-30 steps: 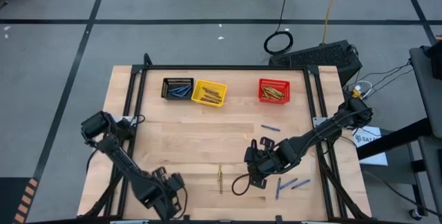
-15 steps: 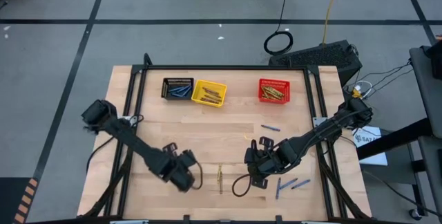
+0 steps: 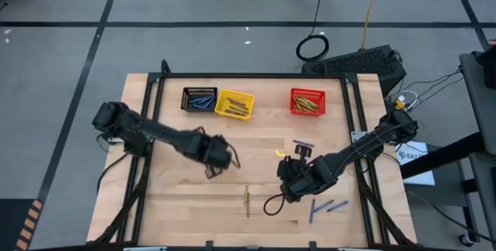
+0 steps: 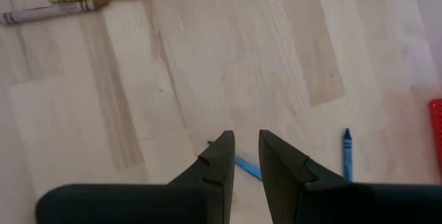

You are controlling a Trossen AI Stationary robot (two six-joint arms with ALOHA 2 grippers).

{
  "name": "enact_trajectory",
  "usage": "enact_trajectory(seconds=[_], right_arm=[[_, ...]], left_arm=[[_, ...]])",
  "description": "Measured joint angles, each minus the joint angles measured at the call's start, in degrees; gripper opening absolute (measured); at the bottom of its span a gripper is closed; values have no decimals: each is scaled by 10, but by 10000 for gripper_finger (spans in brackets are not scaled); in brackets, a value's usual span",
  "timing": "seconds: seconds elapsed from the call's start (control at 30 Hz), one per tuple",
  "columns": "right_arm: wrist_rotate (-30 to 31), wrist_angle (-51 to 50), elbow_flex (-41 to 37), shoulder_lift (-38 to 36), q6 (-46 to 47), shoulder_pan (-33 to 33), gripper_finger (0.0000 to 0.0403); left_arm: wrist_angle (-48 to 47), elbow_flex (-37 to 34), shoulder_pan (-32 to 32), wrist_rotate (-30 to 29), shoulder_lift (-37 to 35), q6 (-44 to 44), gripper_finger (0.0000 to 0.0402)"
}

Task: Sort crayons
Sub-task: Put the blue crayon into the black bin

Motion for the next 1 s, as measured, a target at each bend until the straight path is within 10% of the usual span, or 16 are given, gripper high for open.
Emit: enact_trajectory(seconds=[1.0], right_arm=[[-2,37,-167,0,-3,-76,55]], left_arm=[[-4,0,387,-13,-19,378,1]])
